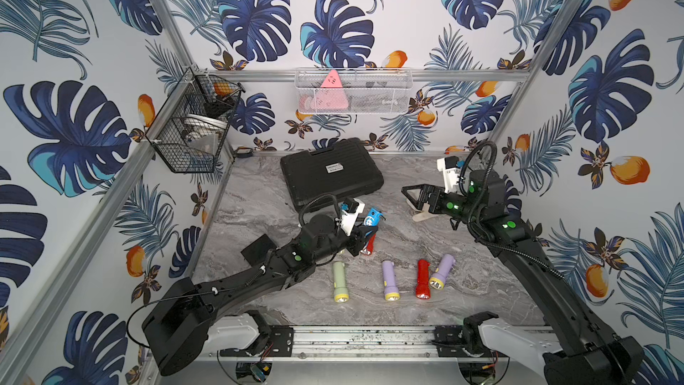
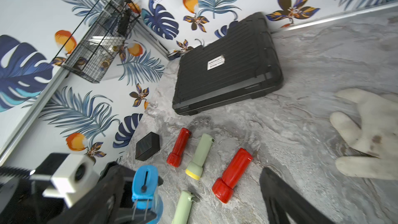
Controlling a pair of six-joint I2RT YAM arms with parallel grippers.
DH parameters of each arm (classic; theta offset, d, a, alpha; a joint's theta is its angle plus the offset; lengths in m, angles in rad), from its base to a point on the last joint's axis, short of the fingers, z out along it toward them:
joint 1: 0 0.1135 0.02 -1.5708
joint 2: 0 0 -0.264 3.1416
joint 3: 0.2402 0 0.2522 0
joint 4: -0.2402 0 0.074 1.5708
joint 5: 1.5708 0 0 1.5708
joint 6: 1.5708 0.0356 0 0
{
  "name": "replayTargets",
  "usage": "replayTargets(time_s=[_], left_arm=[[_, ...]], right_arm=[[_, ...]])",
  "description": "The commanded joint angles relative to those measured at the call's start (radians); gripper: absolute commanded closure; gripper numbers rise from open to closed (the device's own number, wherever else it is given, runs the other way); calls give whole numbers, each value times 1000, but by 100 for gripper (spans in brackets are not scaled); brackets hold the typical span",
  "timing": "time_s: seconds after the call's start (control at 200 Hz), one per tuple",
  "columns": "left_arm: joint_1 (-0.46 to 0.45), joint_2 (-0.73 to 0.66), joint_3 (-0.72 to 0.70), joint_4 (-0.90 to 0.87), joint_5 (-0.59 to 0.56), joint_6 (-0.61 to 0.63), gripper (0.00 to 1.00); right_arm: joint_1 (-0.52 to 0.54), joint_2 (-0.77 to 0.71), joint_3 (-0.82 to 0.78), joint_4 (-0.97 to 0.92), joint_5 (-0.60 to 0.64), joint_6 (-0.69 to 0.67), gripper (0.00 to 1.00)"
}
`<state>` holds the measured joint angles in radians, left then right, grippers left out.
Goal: Close the plug at the bottom of the flashlight
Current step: Pick up the flashlight from the center of the board.
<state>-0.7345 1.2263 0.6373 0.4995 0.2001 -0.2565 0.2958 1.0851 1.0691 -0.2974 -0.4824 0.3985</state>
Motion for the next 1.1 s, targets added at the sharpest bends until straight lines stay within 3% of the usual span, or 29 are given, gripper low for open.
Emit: replayTargets(time_s=[0.0,0.1,0.26,0.42,0.631,0.846,1.096], left_arm=[[24,-15,-54,255,130,-33,100],[53,-15,-115,397,203,-48,100],[96,74,-220,799,323,-157,100],[110,159,-261,1007,436,-263,100],[110,140,-277,970,523,-251,100],[108,191,-246,1042,613,-332,100],[103,190,-223,1042,655,-344,100]], right_arm=[[23,-3,9,-13,-94,-55,0],[51,-10,5,-4,-161,-81,1],[92,-11,-9,40,-276,-93,2],[133,-14,-8,22,-325,-150,2],[154,-23,-49,39,-362,-180,3],[183,-5,-29,42,-431,-205,8],[207,4,-29,39,-483,-214,12]])
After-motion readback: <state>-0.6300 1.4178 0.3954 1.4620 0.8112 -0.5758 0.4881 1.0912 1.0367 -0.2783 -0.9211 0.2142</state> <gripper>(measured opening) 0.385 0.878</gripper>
